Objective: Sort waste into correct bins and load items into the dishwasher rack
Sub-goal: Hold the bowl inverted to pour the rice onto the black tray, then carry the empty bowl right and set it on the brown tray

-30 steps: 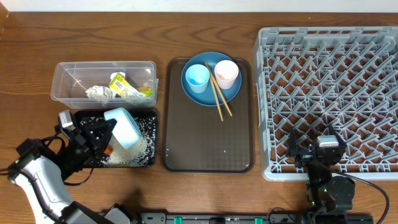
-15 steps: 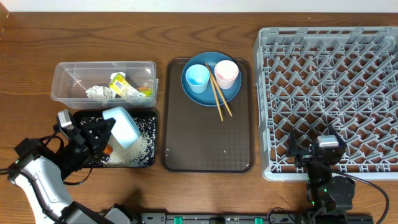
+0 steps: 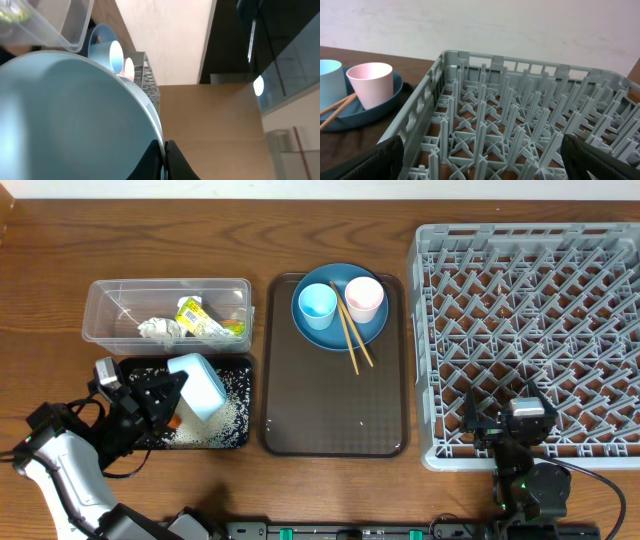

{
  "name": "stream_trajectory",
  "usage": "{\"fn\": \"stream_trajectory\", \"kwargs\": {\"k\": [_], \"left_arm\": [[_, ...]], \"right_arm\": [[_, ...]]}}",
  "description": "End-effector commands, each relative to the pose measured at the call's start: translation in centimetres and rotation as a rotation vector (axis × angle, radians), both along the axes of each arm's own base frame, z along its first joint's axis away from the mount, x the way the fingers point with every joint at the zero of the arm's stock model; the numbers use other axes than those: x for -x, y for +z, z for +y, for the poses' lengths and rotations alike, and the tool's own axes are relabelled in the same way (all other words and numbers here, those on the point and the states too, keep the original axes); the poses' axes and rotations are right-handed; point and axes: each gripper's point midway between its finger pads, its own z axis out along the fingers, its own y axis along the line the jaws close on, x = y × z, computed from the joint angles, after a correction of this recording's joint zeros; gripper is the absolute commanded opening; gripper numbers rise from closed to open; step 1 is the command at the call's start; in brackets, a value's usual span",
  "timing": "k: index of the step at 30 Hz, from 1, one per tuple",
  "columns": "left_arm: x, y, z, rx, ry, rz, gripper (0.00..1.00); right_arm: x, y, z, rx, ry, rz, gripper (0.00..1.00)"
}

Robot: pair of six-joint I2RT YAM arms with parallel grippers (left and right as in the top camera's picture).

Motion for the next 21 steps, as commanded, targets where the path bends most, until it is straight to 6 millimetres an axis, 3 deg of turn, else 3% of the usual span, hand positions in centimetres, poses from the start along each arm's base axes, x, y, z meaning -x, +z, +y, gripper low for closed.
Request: {"fn": "stream_trajectory", "kwargs": {"k": [1,9,14,21], "left_arm": [[-0.1,0.0,0.1,-0.052,-0.007,-0.056,0.06],[-0.7,0.4,0.7,-0.063,-0.002,-0.032,0.06],[-1.1,-1.1,1.4,-0.174,-0.011,0.121,0.06],[-2.5,0.6,-1.6,-0.234,-0.139,0.12,0.06]], "right_arm": [[0.0,-0.2,-0.2,0.011,-0.008,0.005,0.99],[0.0,-0.2,-0.2,0.011,-0.008,0.005,0.99],[0.0,-0.2,-0.2,0.011,-0.008,0.005,0.99],[0.0,-0.1,-0.2,0.011,-0.008,0.004,0.99]]}}
